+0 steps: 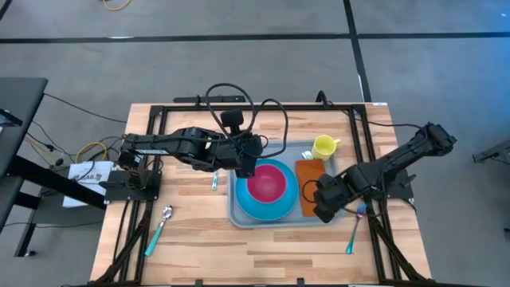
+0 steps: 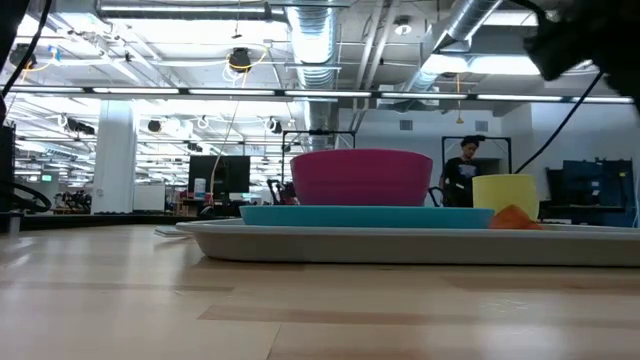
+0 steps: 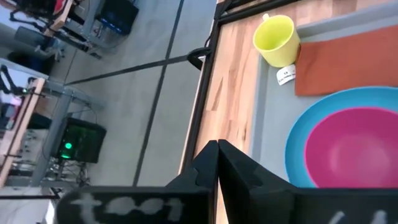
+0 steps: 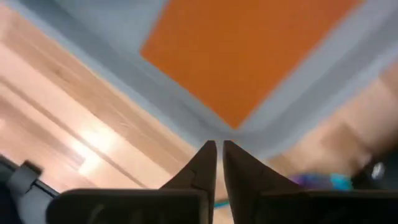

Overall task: Set up tray
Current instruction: Put the purple fork on the brown napkin

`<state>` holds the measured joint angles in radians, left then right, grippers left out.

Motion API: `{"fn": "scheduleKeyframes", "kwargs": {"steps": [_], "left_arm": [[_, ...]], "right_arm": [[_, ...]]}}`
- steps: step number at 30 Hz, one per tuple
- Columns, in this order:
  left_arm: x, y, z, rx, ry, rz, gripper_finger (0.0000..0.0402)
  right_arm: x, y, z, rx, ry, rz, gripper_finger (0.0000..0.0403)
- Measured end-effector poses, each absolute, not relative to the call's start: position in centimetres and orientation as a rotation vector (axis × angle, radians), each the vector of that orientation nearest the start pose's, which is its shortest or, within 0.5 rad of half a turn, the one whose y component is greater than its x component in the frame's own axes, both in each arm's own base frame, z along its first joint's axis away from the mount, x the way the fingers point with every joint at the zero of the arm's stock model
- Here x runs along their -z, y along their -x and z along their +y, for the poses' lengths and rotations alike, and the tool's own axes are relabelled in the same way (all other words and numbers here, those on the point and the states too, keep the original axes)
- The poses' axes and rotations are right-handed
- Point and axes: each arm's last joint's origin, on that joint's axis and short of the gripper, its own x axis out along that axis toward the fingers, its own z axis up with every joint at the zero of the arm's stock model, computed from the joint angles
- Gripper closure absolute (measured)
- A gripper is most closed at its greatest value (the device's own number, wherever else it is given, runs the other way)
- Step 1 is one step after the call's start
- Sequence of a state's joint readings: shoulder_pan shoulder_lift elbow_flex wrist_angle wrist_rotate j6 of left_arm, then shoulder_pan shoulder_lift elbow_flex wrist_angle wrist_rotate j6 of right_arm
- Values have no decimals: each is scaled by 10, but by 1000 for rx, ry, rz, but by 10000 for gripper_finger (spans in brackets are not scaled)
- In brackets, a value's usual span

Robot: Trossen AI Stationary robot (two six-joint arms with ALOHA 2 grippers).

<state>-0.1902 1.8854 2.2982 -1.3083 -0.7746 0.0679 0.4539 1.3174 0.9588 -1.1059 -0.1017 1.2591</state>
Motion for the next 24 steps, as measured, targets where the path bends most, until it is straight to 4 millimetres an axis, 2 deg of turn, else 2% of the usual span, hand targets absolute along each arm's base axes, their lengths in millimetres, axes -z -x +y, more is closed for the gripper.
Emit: {"fn": "scheduleKeyframes", "kwargs": {"steps": [11,21,24], "left_arm": [[-443,-360,-49,-442,-640,817,401],[-446,-363,-49,-386,-771,809,401],[-448,-367,-47,-320,-780,787,401]], "right_arm": [[-219,-177,128,827,-900,1524,322],[-195,-160,167,1119,-952,1532,285],[-189,-154,177,1204,-973,1534,274]]}}
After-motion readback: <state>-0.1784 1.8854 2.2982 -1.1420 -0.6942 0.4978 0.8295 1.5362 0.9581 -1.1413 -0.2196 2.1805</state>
